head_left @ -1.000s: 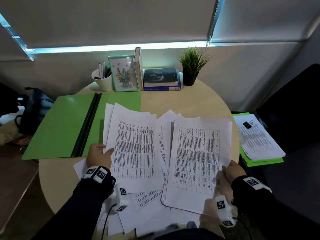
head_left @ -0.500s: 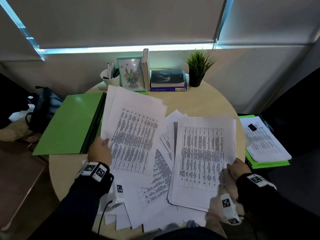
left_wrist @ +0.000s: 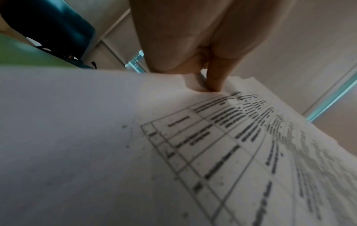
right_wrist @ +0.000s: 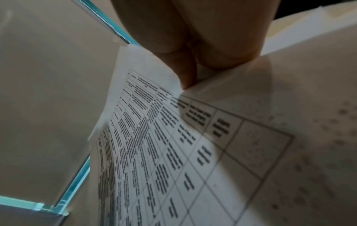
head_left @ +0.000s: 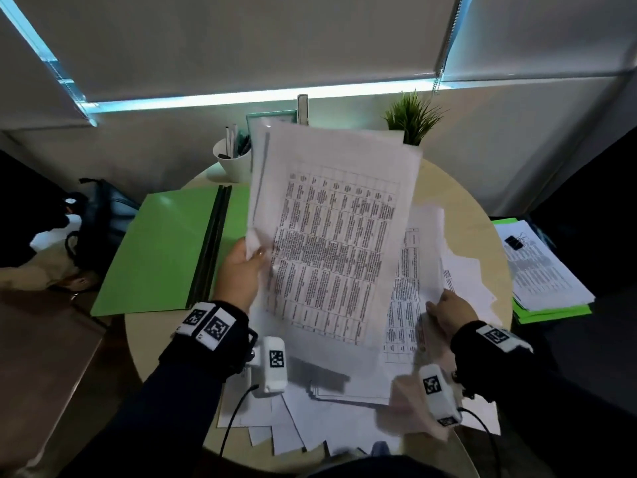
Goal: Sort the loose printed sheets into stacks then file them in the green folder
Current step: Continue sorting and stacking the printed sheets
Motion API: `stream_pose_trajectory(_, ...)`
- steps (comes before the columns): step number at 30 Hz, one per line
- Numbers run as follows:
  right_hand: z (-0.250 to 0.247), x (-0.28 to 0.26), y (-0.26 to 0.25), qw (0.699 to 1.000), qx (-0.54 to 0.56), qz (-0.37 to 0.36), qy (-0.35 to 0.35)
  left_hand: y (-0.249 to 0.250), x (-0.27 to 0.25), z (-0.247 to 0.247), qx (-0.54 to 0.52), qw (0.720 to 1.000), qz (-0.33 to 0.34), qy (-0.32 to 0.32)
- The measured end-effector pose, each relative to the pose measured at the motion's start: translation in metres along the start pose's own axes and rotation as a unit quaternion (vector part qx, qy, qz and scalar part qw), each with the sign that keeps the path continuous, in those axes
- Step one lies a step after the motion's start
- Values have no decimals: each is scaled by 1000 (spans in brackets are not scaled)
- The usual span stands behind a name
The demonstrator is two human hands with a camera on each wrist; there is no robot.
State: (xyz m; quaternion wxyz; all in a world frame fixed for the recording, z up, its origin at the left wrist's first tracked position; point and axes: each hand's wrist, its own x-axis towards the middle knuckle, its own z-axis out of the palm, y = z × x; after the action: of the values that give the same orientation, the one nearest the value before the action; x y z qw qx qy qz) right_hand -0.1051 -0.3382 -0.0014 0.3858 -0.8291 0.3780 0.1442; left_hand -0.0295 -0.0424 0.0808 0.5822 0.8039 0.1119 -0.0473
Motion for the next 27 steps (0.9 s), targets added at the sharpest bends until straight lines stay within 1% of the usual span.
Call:
stream_pose_trajectory(5,22,-17,-20,996,90,-7,-2,-22,-3,7,107,993,-49,-8)
stream_pose_trajectory(7,29,-22,-26,991,130,-6,-23,-30,-1,7,165,983,-79,-29)
stream_pose_trajectory(9,36,-23,-31,984,175,4,-42,-37,3,5,210,972,-90,-59)
stream_pose_trajectory(10,38,-24,-32,983,179,-3,-42,-41,6,4,229,967,-87,-71)
stream_pose_trajectory(12,43,-24,-33,983,181,-3,-18,-47,10,2,250,960,-86,-94)
stream_pose_trajectory(15,47,-35,-39,975,221,22,-26,-52,9,0,252,956,-93,-118)
stream_pose_trajectory(17,51,-42,-44,970,238,38,-39,-56,8,0,227,961,-95,-127)
stream_pose_trajectory(19,53,-48,-47,968,244,41,-45,-62,7,-1,210,961,-93,-156)
stream_pose_trajectory(22,55,-52,-49,973,225,28,-27,-69,11,-5,176,957,-108,-203)
stream_pose_trajectory(25,59,-56,-48,975,223,12,-13,-72,13,-10,146,961,-111,-208)
stream_pose_trajectory(27,63,-56,-48,968,251,11,-5,-74,12,-10,125,966,-100,-203)
